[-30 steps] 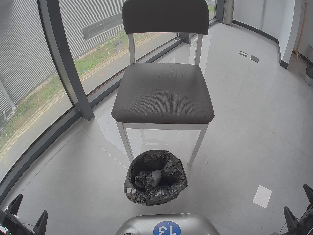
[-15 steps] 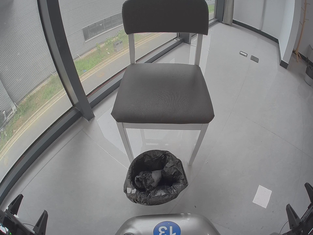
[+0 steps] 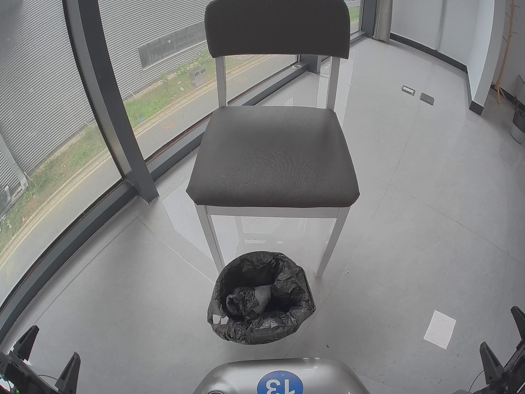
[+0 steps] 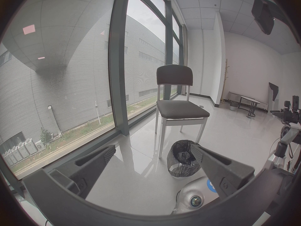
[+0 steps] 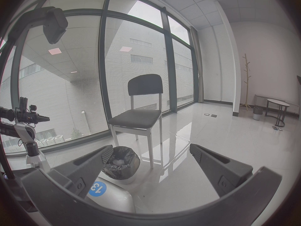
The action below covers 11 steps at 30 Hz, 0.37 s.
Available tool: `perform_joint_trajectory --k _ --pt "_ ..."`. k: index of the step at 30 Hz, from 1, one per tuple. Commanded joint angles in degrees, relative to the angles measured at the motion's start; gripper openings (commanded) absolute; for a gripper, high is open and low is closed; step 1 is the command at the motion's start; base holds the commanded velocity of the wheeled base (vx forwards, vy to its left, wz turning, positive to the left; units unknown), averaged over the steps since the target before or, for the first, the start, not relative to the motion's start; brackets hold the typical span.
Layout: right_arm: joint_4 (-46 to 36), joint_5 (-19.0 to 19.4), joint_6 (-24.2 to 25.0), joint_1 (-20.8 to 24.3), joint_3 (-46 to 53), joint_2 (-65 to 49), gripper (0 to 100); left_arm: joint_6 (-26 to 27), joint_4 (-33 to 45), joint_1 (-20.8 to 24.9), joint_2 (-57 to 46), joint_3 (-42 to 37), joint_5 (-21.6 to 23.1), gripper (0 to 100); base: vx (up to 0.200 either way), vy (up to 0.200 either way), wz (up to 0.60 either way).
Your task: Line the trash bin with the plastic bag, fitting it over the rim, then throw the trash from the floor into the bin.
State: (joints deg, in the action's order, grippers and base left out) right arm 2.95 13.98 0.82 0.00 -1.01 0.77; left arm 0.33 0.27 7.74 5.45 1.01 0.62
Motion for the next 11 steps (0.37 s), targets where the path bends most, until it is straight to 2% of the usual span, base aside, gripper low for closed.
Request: perform_joint_trajectory --k 1,11 --pt "0.0 0.0 0.5 0.0 1.0 -0.8 100 0.0 0.0 0.0 0.3 -1.0 0.0 100 0.000 0.000 0.00" --pt "0.3 0.0 1.0 0.0 1.0 -0.8 100 0.0 0.0 0.0 0.3 -1.0 0.0 100 0.000 0.000 0.00"
